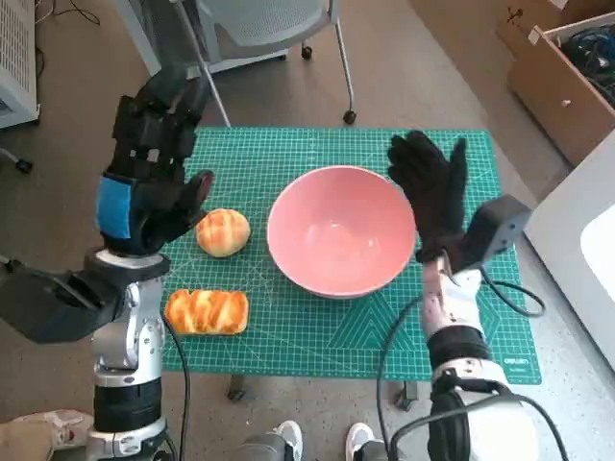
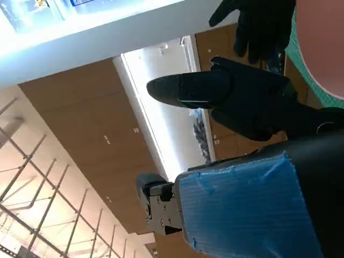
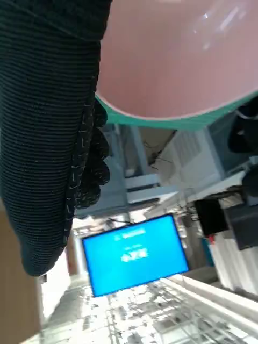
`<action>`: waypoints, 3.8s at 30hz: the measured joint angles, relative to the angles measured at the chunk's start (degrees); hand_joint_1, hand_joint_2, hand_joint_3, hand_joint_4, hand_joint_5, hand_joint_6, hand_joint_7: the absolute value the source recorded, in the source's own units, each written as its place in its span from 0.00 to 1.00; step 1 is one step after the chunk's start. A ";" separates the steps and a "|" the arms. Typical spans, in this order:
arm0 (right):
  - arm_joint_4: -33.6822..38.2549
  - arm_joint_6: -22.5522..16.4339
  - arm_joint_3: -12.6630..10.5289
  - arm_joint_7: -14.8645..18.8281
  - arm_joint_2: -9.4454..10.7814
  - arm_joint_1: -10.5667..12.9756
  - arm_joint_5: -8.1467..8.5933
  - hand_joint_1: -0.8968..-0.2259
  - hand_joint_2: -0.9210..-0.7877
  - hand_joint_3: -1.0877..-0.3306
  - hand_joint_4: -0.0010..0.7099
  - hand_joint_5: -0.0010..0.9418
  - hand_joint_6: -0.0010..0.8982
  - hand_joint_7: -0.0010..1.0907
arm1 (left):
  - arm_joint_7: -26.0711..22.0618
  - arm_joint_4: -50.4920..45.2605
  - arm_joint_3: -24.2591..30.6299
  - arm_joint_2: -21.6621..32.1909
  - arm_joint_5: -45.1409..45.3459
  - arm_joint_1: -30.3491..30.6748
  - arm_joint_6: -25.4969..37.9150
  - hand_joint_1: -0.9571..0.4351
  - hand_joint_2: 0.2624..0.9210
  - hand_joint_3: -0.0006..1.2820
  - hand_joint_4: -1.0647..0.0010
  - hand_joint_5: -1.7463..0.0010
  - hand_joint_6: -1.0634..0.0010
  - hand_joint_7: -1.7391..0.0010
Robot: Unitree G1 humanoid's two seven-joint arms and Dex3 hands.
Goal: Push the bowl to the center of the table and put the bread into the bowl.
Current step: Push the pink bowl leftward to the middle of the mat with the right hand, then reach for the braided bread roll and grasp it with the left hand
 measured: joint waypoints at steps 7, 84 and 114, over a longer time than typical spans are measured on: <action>-1.18 -0.05 -0.07 0.24 -0.54 -0.45 0.09 0.49 0.00 0.28 0.27 0.01 0.06 0.42 | 0.46 -0.65 0.63 0.28 0.99 1.60 -0.79 0.28 1.00 0.25 0.99 0.78 1.00 0.64; -52.43 2.76 5.79 -0.74 -7.72 15.39 0.43 0.40 0.00 0.48 0.35 0.01 0.12 0.41 | -10.10 -15.10 -5.24 31.35 37.49 26.80 -6.29 0.30 0.85 0.00 0.67 1.00 0.63 0.91; -52.19 2.91 5.93 0.25 -7.82 15.39 0.73 0.41 0.00 0.49 0.35 0.01 0.12 0.41 | -3.39 0.76 -15.45 28.74 48.26 23.34 -6.72 0.64 0.86 0.01 0.39 0.97 0.33 0.95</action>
